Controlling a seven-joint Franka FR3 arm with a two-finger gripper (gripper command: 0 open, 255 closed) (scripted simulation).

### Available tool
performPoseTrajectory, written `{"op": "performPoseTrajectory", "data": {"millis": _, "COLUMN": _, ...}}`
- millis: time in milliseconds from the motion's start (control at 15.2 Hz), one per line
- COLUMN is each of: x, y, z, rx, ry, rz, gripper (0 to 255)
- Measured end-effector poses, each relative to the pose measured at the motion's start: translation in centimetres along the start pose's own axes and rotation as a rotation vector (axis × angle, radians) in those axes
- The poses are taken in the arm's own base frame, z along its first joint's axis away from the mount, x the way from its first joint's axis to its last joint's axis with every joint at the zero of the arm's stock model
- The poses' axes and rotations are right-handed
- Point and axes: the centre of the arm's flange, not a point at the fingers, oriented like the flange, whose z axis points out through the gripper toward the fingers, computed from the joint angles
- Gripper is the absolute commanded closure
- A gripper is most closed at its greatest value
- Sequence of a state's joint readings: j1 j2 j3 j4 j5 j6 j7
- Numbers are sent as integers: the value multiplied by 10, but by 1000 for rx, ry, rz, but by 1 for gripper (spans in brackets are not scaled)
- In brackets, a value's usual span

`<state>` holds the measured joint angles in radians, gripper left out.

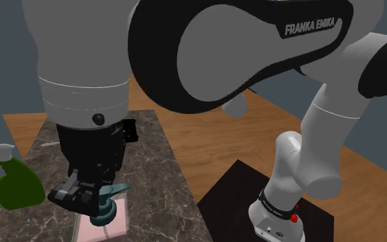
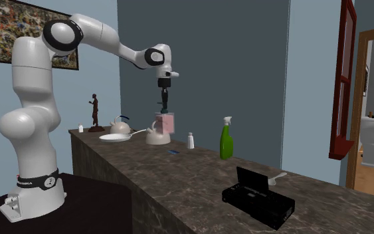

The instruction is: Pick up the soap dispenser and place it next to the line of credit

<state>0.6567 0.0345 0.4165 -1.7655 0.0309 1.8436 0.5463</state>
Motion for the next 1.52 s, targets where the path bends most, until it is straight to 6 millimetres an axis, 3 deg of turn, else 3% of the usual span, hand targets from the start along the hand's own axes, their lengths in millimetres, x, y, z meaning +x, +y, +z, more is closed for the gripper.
{"op": "performPoseTrajectory", "data": {"millis": 1518, "x": -2, "y": 9, "z": 123, "rx": 0, "ry": 0, "rz": 0, "gripper": 255}}
